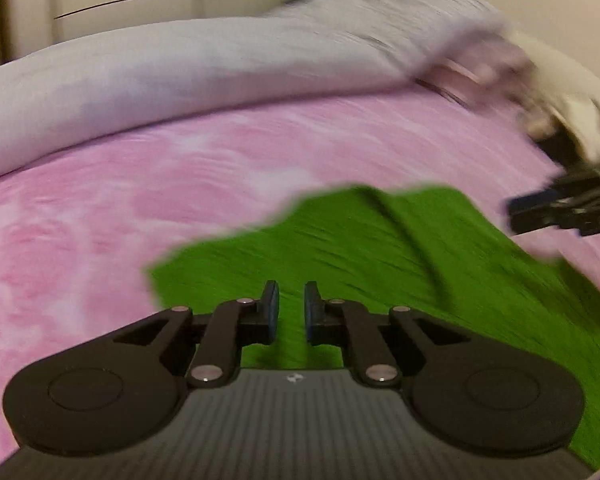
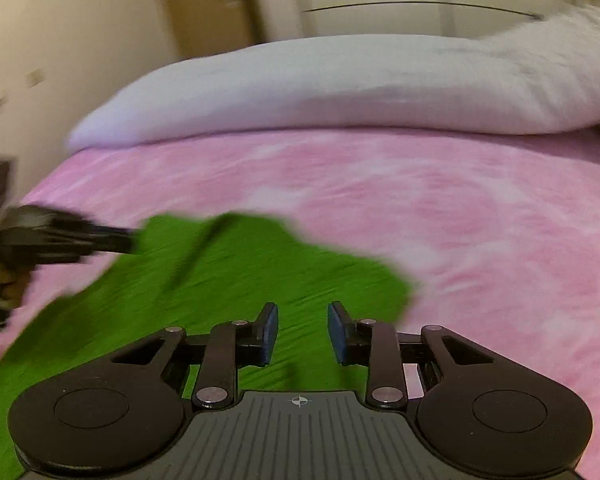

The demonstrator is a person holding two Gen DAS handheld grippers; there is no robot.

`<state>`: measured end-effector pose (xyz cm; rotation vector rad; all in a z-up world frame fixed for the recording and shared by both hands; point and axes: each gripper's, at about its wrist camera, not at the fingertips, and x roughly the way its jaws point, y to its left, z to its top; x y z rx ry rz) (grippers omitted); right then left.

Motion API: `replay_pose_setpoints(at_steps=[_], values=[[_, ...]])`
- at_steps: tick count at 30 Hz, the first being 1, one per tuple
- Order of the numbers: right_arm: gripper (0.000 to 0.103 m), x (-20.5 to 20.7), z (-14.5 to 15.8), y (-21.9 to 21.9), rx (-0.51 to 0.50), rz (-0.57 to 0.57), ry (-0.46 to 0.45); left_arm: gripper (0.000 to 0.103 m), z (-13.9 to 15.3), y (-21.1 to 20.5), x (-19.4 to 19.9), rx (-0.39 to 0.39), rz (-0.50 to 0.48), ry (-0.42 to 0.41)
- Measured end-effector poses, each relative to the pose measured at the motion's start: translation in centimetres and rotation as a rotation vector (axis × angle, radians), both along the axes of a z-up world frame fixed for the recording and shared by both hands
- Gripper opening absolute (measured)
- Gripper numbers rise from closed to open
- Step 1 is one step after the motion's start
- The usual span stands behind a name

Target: Fold clothes

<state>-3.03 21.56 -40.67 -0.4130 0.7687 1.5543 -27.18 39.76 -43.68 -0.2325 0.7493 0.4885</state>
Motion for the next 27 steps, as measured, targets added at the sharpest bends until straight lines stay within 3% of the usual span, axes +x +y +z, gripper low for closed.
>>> replay_pose_setpoints(at_steps=[3, 5, 8, 13, 17, 20, 23, 27], values=[[0.031, -2.9, -1.9, -0.8, -0.08, 0.03, -0.056, 0.013, -2.3, -2.8, 1.7, 0.059, -0.021, 0.127], [0.031, -4.3, -3.3, -1.4, -0.131, 0.026, -0.1, 0.013, -1.6, -3.2, 0.2, 0.042, 0.027, 0.119], [0.032, -3.3, -1.7, -4.4, -0.128, -0.052, -0.065, 0.014, -0.2, -3.7, -2.3, 0.004, 0.103, 0.093], [0.032, -4.3, 1.9, -13.0, -0.058, -0.103, 0.038, 0.014, 0.6, -10.4, -8.6, -0.09, 0.214, 0.073], [0.032, -8.2, 1.8, -20.1, -0.102, -0.167, 0.079, 0.015, 1.1, -15.9, -13.7, -0.167, 0.302, 0.057], [0.033, -10.2, 1.7, -25.0, -0.108, -0.292, 0.116, 0.03, 1.6, -20.0, -17.5, -0.225, 0.368, 0.046], [0.055, -10.6, 1.5, -28.9, -0.116, -0.425, 0.234, 0.035, 2.0, -22.2, -21.1, -0.291, 0.457, -0.006], [0.059, -10.4, 0.8, -32.3, -0.146, -0.509, 0.319, 0.039, 1.8, -23.2, -24.4, -0.428, 0.519, -0.1]])
